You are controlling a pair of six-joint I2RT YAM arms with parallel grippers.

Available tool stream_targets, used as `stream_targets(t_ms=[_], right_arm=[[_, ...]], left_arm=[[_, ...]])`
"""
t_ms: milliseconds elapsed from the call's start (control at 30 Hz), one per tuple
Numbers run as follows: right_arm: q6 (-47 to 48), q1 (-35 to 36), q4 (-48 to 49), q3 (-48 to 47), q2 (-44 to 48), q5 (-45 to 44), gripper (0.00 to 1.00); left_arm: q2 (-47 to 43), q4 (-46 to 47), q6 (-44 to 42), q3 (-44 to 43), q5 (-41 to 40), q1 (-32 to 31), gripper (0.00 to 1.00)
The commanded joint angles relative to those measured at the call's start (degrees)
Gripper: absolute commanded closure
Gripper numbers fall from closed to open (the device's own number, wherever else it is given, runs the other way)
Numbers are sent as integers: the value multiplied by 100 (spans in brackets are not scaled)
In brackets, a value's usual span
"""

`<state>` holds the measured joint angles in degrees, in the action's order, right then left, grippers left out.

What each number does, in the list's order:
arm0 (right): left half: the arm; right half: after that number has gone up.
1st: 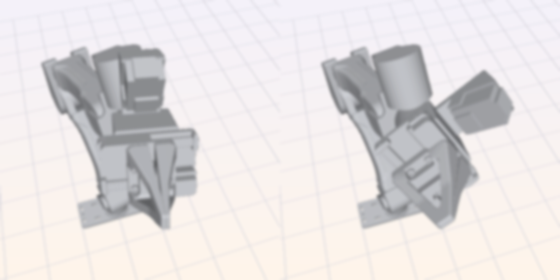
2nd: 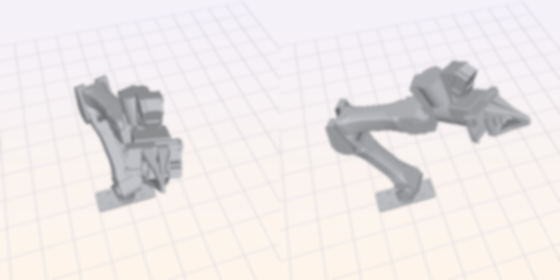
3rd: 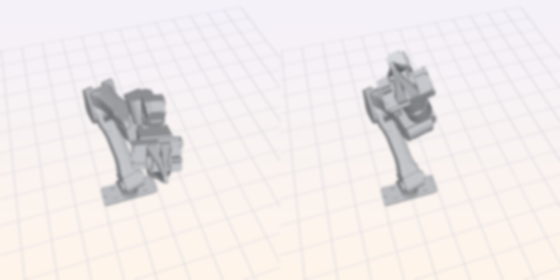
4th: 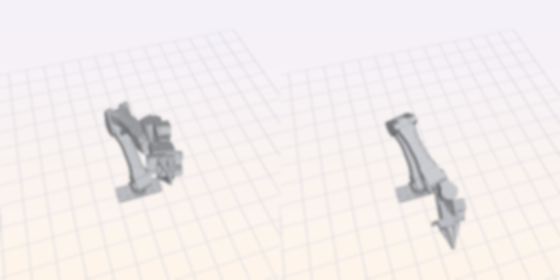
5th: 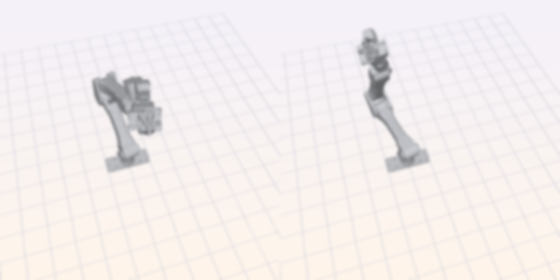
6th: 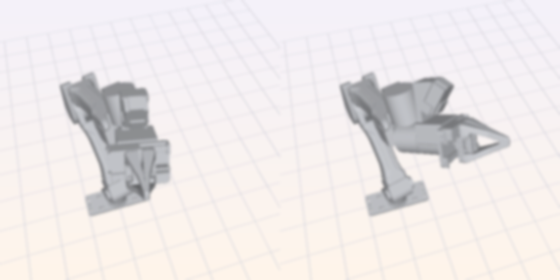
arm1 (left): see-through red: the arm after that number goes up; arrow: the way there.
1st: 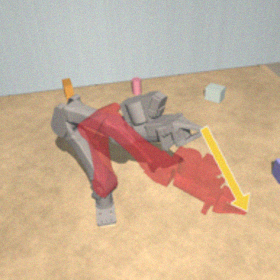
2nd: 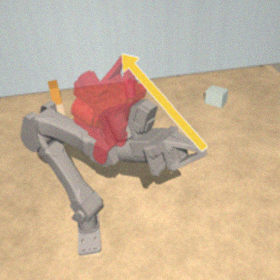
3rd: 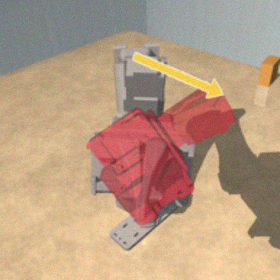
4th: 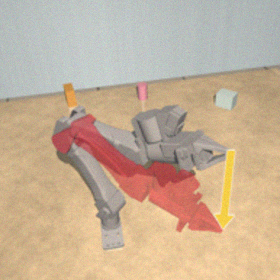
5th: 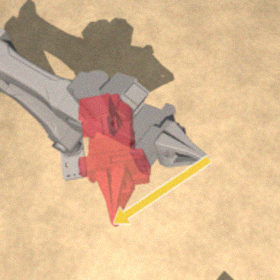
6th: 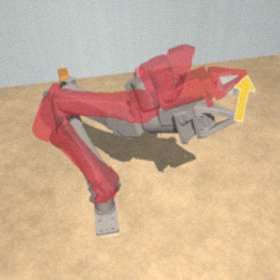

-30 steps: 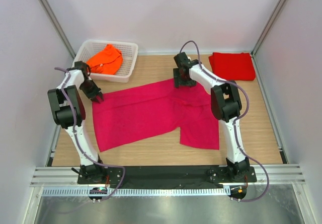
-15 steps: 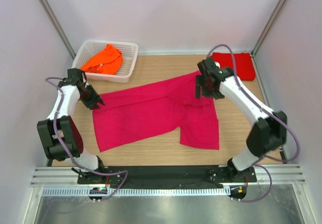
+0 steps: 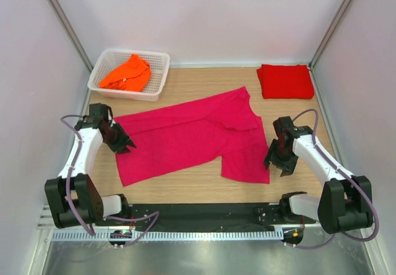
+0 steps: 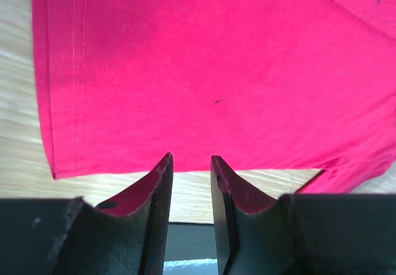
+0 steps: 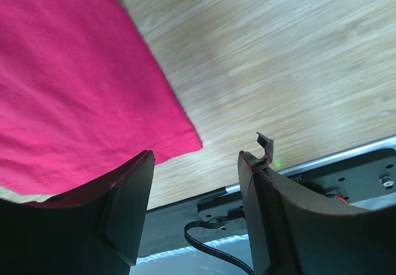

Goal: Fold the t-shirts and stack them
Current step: Fold the tshirt

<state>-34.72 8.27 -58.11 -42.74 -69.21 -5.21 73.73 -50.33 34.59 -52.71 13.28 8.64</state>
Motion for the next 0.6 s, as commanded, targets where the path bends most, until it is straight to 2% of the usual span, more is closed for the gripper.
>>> stream_targets(t_ms=[0, 167, 367, 567], right_arm=[[-184, -71, 528, 3, 13, 249, 36], [-53, -124, 1090, -24, -583, 318, 38], [53, -124, 1240, 170, -594, 258, 44], [-87, -124, 1389, 283, -997, 91, 48]], left_arm=[[-272, -170, 109, 59, -37, 23, 68], [-605, -408, 504, 181, -88, 58, 69], [-1247, -566, 1041, 577, -150, 304, 69], [-1467, -724, 1400, 858, -335, 489, 64]])
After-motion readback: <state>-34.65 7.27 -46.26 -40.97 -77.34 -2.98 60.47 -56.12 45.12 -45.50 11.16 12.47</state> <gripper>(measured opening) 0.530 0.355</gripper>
